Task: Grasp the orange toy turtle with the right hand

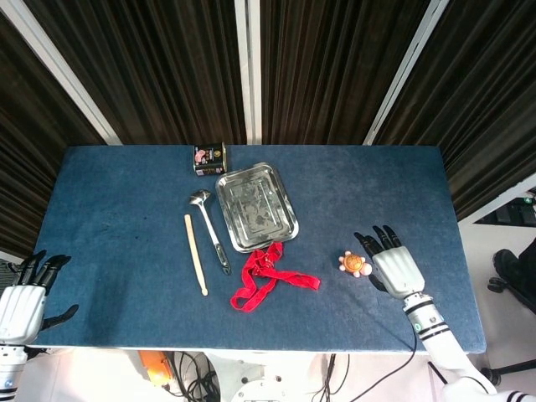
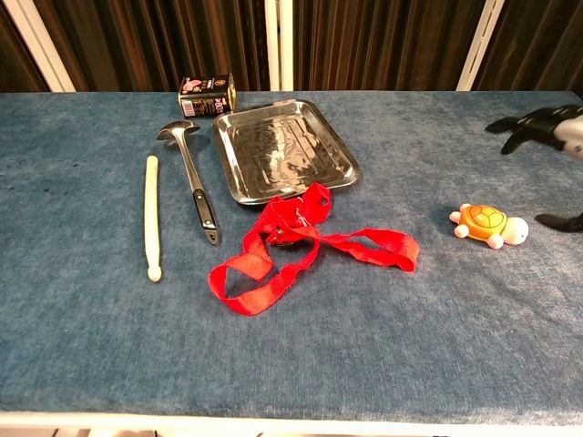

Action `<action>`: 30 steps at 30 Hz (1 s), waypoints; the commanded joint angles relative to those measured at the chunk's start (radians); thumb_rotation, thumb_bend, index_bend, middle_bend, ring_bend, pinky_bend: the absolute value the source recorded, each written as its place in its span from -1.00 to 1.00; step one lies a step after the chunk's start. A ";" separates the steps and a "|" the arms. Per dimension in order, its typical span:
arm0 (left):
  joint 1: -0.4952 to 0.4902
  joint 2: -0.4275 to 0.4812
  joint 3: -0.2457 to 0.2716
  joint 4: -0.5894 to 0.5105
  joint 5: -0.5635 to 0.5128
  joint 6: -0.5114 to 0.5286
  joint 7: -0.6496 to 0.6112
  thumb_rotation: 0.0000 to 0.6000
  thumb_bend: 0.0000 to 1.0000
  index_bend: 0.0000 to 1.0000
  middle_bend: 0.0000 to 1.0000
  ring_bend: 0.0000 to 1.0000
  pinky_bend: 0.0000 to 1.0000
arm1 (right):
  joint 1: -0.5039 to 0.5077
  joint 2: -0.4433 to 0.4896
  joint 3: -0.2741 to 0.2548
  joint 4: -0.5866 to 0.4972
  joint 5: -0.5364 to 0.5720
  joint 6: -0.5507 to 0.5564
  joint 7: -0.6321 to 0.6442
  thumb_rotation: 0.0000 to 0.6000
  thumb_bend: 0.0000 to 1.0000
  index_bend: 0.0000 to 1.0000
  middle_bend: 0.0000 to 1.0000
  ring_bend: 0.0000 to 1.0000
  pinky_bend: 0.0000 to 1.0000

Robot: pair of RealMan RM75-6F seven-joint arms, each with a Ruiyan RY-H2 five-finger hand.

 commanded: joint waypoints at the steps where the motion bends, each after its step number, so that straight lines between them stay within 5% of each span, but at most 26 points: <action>1: -0.003 0.000 0.000 0.006 -0.001 -0.005 -0.004 1.00 -0.74 -0.71 -0.71 -1.00 -0.82 | 0.046 -0.062 0.013 0.012 0.100 -0.056 -0.098 1.00 -0.58 -0.85 -0.63 -0.96 -1.00; 12: -0.002 -0.003 0.000 0.024 -0.006 -0.009 -0.024 1.00 -0.74 -0.71 -0.71 -1.00 -0.83 | 0.082 -0.119 -0.003 0.046 0.188 -0.058 -0.159 1.00 -0.52 -0.76 -0.54 -0.85 -1.00; 25: 0.001 -0.006 0.003 0.041 -0.008 -0.010 -0.038 1.00 -0.74 -0.71 -0.72 -1.00 -0.82 | 0.084 -0.148 -0.034 0.088 0.187 -0.013 -0.145 1.00 -0.37 -0.39 -0.31 -0.47 -1.00; 30: 0.002 -0.007 0.004 0.045 -0.010 -0.011 -0.041 1.00 -0.74 -0.71 -0.72 -1.00 -0.82 | 0.088 -0.171 -0.041 0.116 0.171 0.008 -0.146 1.00 -0.35 -0.08 -0.04 -0.11 -1.00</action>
